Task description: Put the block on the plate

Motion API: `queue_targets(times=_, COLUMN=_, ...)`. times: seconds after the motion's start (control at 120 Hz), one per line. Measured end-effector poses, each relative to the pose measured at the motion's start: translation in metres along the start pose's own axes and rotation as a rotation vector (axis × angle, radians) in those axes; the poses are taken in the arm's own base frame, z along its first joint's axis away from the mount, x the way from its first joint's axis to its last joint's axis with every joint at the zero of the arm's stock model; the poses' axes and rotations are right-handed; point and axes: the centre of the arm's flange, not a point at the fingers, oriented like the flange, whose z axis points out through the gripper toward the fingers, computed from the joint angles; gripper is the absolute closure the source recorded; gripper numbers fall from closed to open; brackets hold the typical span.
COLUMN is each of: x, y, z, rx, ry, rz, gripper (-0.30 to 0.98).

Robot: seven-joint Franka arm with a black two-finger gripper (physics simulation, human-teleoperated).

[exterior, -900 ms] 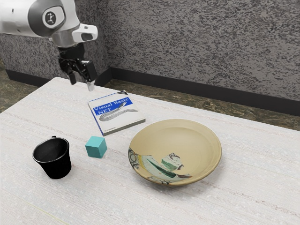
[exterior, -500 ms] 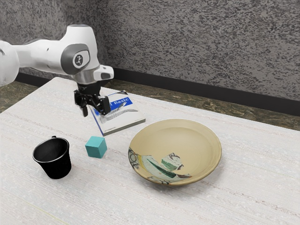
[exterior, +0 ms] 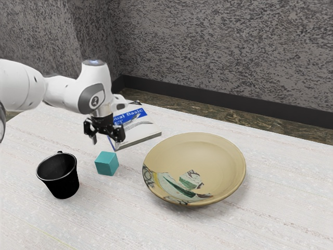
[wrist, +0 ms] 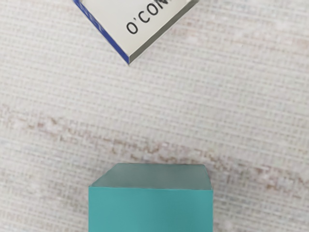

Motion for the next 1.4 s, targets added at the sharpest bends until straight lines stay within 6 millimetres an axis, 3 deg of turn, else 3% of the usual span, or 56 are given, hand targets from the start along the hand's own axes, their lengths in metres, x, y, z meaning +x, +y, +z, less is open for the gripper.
queue_targets(times=0.533, x=-0.014, y=-0.003, z=0.063, rx=-0.009, ry=-0.052, rz=-0.112, gripper=0.02)
queue_targets(times=0.758, x=-0.013, y=-0.006, z=0.069, rx=-0.010, ry=-0.057, rz=-0.143, gripper=0.20)
queue_targets(times=0.983, x=-0.012, y=0.001, z=0.060, rx=-0.017, ry=-0.041, rz=-0.151, gripper=0.26)
queue_targets(times=1.108, x=-0.013, y=0.008, z=0.036, rx=-0.026, ry=-0.008, rz=-0.149, gripper=0.29)
queue_targets(times=1.192, x=-0.015, y=0.022, z=-0.001, rx=-0.038, ry=0.047, rz=-0.130, gripper=0.30)
queue_targets(times=1.342, x=-0.036, y=0.090, z=-0.079, rx=-0.072, ry=0.160, rz=-0.021, gripper=0.29)
queue_targets(times=1.4, x=-0.048, y=0.121, z=-0.098, rx=-0.084, ry=0.187, rz=0.032, gripper=0.29)
